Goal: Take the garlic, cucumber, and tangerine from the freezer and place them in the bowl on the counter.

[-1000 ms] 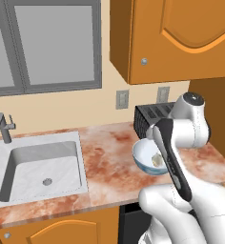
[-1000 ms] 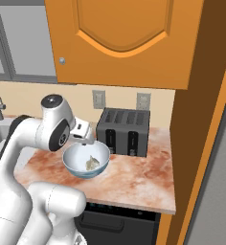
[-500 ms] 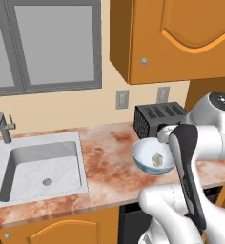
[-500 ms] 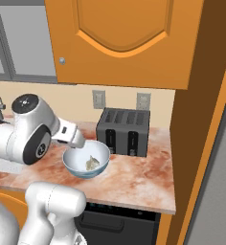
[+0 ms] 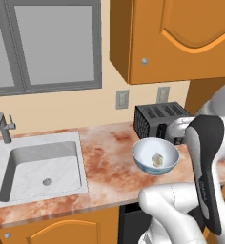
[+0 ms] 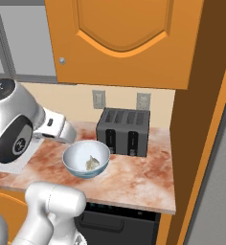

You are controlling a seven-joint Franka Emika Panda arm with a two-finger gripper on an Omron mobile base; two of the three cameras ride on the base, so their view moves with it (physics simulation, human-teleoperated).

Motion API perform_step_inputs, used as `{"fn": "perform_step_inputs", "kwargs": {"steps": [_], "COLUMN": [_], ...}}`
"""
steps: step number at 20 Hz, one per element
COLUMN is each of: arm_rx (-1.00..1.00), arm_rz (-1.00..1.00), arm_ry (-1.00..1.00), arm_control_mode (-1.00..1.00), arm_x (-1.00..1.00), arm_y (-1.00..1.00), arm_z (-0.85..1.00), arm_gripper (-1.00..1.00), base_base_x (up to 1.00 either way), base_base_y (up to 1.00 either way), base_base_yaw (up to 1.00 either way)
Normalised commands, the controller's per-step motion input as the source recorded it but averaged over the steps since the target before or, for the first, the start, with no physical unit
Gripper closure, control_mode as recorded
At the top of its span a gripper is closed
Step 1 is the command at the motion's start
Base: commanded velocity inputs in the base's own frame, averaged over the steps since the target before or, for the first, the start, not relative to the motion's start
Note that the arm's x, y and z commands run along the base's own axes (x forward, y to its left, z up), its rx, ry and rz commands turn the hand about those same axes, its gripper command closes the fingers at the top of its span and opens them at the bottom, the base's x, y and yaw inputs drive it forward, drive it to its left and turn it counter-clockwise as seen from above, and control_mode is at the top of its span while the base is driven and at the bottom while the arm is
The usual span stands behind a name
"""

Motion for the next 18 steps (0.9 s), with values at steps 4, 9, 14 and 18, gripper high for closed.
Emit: {"fn": "perform_step_inputs", "kwargs": {"steps": [4, 9, 14, 18], "arm_rx": [-0.01, -0.02, -0.05, -0.02], "arm_rz": [0.0, 0.0, 0.0, 0.01], "arm_ry": [0.03, 0.02, 0.0, 0.0], "arm_control_mode": [-1.0, -1.0, -1.0, -1.0], "arm_x": [-0.08, -0.1, -0.22, -0.21], "arm_y": [0.0, 0.0, 0.03, 0.11], "arm_z": [0.43, 0.29, 0.02, 0.0], "arm_gripper": [-1.0, -1.0, -1.0, -1.0], "base_base_x": [0.0, 0.0, 0.0, 0.0], "base_base_y": [0.0, 0.0, 0.0, 0.0], "base_base_yaw": [0.0, 0.0, 0.0, 0.0]}}
